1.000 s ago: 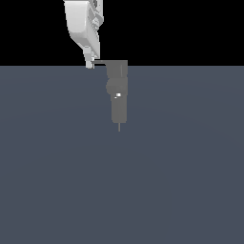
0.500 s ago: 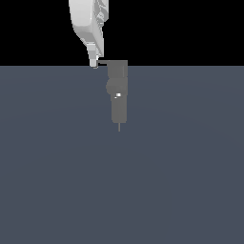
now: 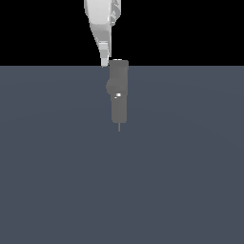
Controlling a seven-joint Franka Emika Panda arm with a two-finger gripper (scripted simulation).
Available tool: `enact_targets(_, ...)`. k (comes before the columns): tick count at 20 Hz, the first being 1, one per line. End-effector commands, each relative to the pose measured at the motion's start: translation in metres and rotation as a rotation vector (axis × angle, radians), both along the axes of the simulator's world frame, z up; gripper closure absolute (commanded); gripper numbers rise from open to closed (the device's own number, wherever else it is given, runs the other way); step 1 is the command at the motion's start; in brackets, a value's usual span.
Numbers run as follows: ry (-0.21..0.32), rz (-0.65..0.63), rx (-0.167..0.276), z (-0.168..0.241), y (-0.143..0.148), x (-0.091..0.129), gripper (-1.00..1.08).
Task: Turn on the faucet by rotating a designated handle.
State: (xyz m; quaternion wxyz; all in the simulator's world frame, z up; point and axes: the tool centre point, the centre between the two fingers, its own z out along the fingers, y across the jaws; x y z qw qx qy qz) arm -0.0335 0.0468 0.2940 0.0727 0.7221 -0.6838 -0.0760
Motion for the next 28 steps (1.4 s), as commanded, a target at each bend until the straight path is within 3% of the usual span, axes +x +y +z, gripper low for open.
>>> enact_targets(1, -0.01, -0.045, -0.007, 0.002, -0.044, 0.004, 1.08)
enact_targets(7, -0.013, -0.05, -0.007, 0.004, -0.087, 0.003, 1.08)
enact_targets(8, -0.013, -0.05, -0.007, 0.004, -0.087, 0.003, 1.08)
enact_targets(9, -0.003, -0.012, -0.001, 0.0, -0.059, 0.002, 1.08)
enact_targets(28, -0.008, -0.031, -0.004, -0.006, -0.111, 0.041, 1.08)
